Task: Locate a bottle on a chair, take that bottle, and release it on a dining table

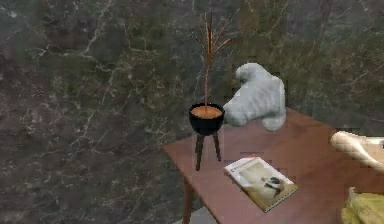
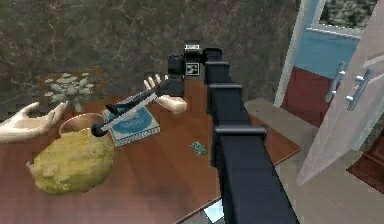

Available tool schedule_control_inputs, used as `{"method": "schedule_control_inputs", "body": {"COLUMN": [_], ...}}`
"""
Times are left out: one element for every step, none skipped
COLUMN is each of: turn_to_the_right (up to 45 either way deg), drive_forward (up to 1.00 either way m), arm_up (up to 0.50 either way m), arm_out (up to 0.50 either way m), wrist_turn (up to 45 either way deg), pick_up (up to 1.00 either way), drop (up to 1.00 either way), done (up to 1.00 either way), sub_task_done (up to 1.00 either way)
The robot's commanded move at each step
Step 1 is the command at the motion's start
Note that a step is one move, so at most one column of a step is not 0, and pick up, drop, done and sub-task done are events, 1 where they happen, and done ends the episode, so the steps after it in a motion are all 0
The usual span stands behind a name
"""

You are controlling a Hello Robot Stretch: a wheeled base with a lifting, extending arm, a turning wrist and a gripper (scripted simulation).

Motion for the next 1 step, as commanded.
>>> {"method": "schedule_control_inputs", "body": {"turn_to_the_right": [0.0], "drive_forward": [0.0], "arm_up": [0.0], "arm_out": [0.0], "wrist_turn": [0.0], "pick_up": [0.0], "drop": [0.0], "done": [1.0], "sub_task_done": [0.0]}}
